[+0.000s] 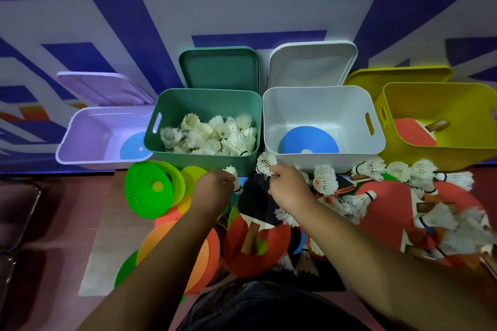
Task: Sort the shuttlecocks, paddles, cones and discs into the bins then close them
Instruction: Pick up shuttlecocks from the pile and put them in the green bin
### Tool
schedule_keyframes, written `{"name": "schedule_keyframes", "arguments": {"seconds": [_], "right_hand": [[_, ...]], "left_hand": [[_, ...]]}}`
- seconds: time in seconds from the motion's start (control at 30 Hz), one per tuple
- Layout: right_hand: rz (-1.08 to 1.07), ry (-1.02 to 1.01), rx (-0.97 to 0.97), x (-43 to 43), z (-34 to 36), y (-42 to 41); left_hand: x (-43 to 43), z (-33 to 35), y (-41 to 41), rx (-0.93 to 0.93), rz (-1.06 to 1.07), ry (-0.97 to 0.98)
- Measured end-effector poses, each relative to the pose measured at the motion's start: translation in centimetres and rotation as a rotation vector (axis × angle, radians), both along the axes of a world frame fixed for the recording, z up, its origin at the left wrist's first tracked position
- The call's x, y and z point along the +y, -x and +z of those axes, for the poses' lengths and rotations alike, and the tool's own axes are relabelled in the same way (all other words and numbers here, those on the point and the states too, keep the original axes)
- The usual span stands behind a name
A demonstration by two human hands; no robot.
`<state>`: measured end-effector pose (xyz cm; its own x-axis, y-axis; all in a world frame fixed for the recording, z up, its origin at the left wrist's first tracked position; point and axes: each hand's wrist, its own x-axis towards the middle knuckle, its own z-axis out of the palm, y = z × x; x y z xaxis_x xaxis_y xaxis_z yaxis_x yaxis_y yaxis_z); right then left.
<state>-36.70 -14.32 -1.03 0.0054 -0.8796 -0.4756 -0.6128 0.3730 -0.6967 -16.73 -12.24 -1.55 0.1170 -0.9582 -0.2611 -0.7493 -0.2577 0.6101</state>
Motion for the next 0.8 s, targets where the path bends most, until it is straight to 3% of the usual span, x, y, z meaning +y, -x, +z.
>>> {"name": "schedule_keyframes", "arguments": {"seconds": [0.27,0.5,0.67,0.8], "right_hand": [[0.029,0.109,-0.049,0.0,2.6,-1.0],[0.045,0.138,-0.081,-0.8,4.9,-1.8],[0.022,0.152,-0.084,-1.1,5.8,-1.5],[-0.033,0.167,-0.111,-1.7,6.3,-1.2]], "left_hand": [[0.2,6.9,-0.9,0.2,0.245,0.099],[-2.4,10.2,-2.2,0.325,0.324,0.222],[-3.9,9.3,-3.0,0.282,0.344,0.107],[-3.1,7.7,-3.4,0.395,0.39,0.029]]}}
